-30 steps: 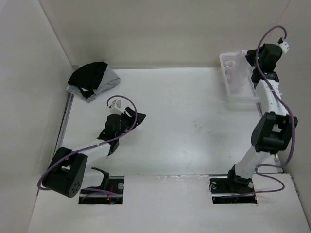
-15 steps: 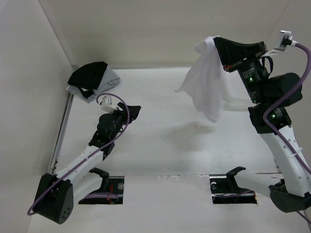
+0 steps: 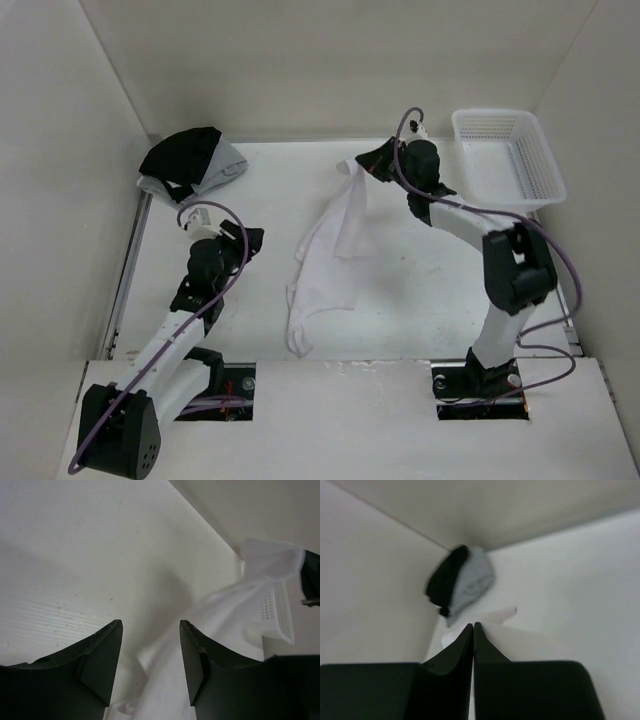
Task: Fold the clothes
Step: Move the tank top to the center of the board, then flatten the tank top out
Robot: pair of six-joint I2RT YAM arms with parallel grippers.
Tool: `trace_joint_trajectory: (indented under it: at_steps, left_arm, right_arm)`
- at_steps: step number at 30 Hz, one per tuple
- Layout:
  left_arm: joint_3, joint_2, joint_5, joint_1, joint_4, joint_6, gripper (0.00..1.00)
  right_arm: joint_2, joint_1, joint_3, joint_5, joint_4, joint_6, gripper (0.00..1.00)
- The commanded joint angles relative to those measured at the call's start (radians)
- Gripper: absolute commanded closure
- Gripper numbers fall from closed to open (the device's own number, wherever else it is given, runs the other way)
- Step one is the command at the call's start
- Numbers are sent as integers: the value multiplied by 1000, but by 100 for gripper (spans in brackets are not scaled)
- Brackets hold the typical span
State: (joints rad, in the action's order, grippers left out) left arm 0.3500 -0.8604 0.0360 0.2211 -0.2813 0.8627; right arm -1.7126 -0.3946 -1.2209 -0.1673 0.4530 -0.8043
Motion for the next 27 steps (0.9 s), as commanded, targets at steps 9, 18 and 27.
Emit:
trace_joint_trajectory:
  at_steps: [9,18,27]
  left_arm:
    - [-13,-109,237,275,199,-93,51]
    - [69,-411,239,456,111,-80,51]
    - [104,-479,291,415,18,-86,85]
  right_arm:
    - [-95,175,-76,37,-88,-61,65]
    - [5,141,267,144,-89,24,57]
    - [-142,72,199,104,-171,36,54]
